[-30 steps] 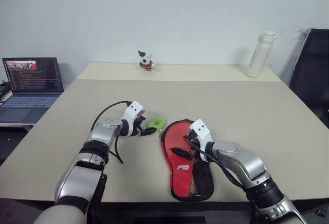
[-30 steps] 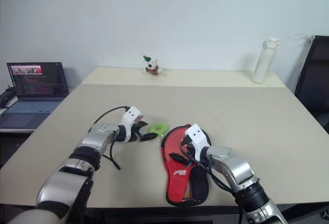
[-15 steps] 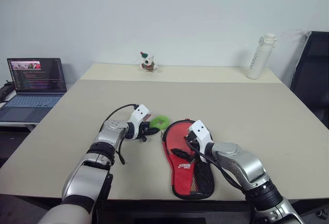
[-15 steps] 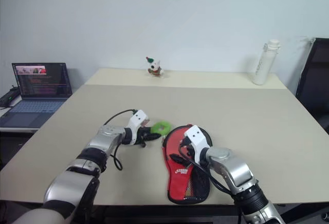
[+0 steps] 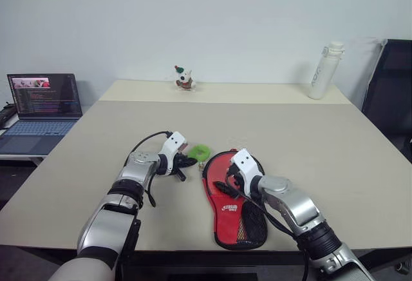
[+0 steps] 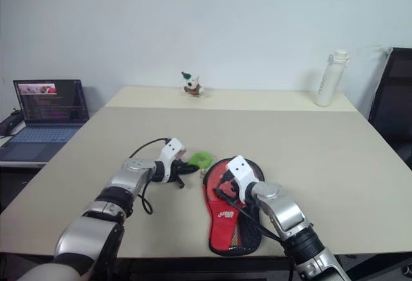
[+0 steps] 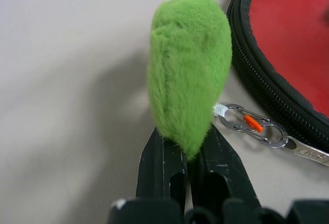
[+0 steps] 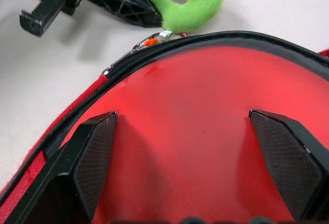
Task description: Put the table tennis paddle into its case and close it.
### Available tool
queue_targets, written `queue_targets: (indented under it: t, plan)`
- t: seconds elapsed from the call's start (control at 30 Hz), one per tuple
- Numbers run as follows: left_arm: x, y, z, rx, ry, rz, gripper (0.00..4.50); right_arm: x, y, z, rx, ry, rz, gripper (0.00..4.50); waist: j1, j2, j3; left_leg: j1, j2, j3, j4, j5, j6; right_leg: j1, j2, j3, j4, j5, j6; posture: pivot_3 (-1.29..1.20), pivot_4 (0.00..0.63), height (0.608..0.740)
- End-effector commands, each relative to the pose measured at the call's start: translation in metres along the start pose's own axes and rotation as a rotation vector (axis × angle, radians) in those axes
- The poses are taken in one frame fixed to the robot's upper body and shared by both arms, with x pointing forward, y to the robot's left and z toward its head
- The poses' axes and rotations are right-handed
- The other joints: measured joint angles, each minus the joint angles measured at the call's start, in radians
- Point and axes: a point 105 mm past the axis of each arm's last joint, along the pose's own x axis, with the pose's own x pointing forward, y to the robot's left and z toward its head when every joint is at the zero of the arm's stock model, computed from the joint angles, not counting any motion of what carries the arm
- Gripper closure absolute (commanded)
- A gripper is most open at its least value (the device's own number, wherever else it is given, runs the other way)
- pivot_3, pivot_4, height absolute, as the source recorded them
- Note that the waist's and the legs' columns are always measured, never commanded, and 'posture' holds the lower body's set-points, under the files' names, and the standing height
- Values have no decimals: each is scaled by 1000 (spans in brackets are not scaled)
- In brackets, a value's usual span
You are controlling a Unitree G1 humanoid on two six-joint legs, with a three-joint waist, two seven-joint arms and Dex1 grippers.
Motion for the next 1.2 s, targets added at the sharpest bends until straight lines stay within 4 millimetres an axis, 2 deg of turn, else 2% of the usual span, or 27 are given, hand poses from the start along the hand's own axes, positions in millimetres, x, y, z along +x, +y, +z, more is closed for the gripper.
queue_targets:
  t: [0.03, 0.17, 0.37, 0.7, 0.87, 0.97, 1.2]
  plan:
    - [3, 4, 4, 10, 27, 32, 4487, -1, 8, -30, 10, 108, 31, 0, 0, -1, -1, 0, 0, 0, 0, 0, 0, 0, 0, 0, 0, 0, 0, 0, 150, 740]
    - [8, 12, 16, 33, 34, 106, 4487, -2, 11, -46, 55, 167, 48, 0, 2, -4, -3, 1, 0, -1, 1, 0, 0, 1, 0, -1, 1, 0, 0, 0, 150, 740]
    - [22, 14, 47, 115, 26, 187, 4487, -2, 10, -58, 80, 208, 32, 0, 2, -5, -4, 2, 0, -1, 1, 1, 1, 1, 0, -1, 4, 0, 0, 0, 150, 740]
    - [50, -8, 109, 374, -63, 263, 4487, -8, 14, -77, 154, 275, 16, 0, 3, -6, -4, 2, -1, -1, 1, 1, 1, 1, 0, -1, 4, 0, 0, 0, 150, 740]
    - [67, -36, 135, 524, -131, 223, 4487, -14, 26, -86, 164, 306, 38, 0, 4, -6, -5, 2, -1, -1, 1, 1, 1, 1, -1, 0, 3, 0, 0, 0, 150, 740]
    - [78, -61, 149, 630, -184, 172, 4487, -18, 32, -91, 166, 325, 49, 0, 6, -6, -5, 2, -2, -1, 1, 1, 1, 1, -1, -1, 3, 0, 0, 0, 150, 740]
    - [92, -106, 172, 747, -290, 68, 4487, -28, 44, -99, 167, 354, 72, 0, 7, -6, -5, 2, -2, -1, 0, 0, 1, 2, -1, -1, 1, -1, 1, 0, 150, 740]
